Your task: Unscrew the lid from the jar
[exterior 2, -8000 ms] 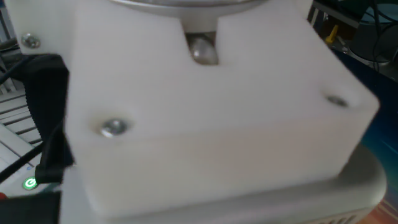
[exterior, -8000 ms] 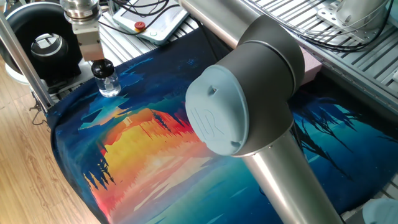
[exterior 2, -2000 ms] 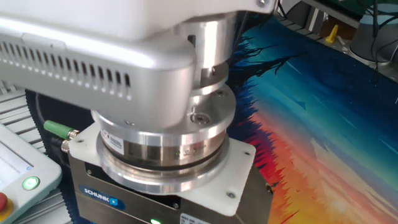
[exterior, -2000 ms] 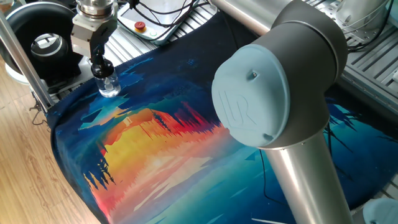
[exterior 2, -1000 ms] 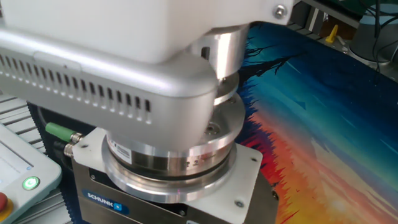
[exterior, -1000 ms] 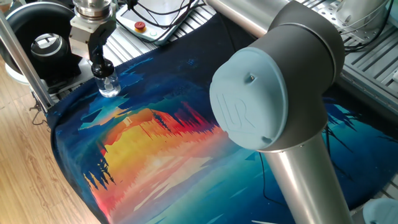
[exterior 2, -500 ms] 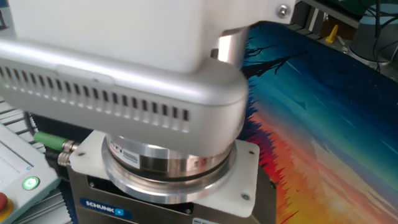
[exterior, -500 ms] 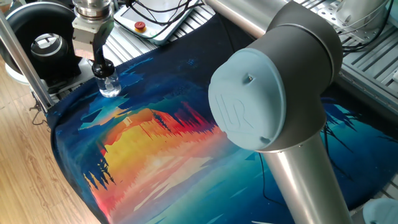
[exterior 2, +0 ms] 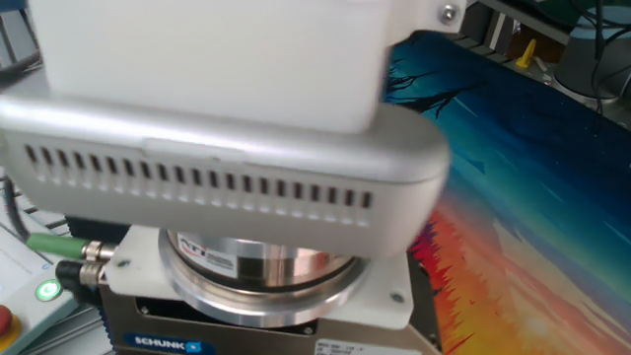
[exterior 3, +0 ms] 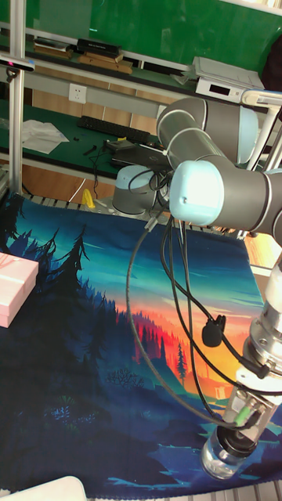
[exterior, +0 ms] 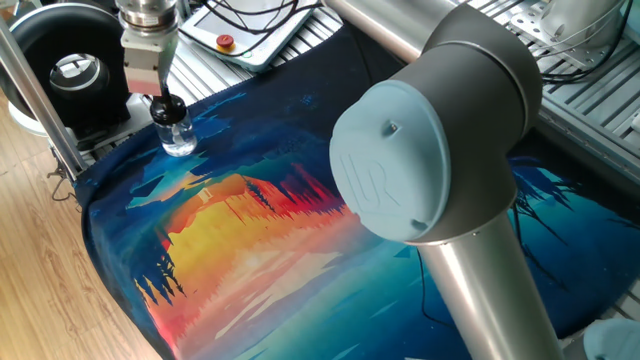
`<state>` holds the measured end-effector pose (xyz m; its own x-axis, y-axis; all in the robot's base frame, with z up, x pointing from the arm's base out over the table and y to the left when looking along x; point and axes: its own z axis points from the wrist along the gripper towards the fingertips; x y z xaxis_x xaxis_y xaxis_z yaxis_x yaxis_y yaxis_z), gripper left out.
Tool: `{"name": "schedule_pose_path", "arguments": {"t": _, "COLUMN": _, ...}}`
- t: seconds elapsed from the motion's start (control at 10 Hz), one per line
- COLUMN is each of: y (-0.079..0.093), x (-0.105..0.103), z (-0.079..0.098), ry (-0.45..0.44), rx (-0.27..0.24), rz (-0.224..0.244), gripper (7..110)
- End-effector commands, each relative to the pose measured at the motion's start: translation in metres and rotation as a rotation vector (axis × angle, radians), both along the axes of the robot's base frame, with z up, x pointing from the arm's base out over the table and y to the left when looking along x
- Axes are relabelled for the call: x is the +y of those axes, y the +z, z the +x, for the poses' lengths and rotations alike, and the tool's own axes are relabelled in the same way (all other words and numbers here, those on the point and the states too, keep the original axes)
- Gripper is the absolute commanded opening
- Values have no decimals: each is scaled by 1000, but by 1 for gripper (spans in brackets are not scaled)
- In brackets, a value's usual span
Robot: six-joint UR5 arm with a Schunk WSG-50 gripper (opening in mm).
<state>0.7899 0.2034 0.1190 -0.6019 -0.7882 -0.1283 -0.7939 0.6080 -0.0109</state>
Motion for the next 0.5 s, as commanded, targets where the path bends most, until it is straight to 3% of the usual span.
{"name": "schedule_pose_path", "arguments": {"t": 0.0, "y": 1, "x": 5, "z": -3, "ry": 114, "rx": 4, "rz": 18, "gripper": 22}}
{"name": "schedule_pose_path", "arguments": {"t": 0.2, "y": 0, "x": 12, "z": -6, "ry": 198, "rx": 11, "rz": 49, "gripper": 22}}
{"name": "schedule_pose_path", "arguments": {"t": 0.4, "y": 0, "x": 11, "z": -4, "ry": 269, "rx": 8, "rz": 39, "gripper": 22}}
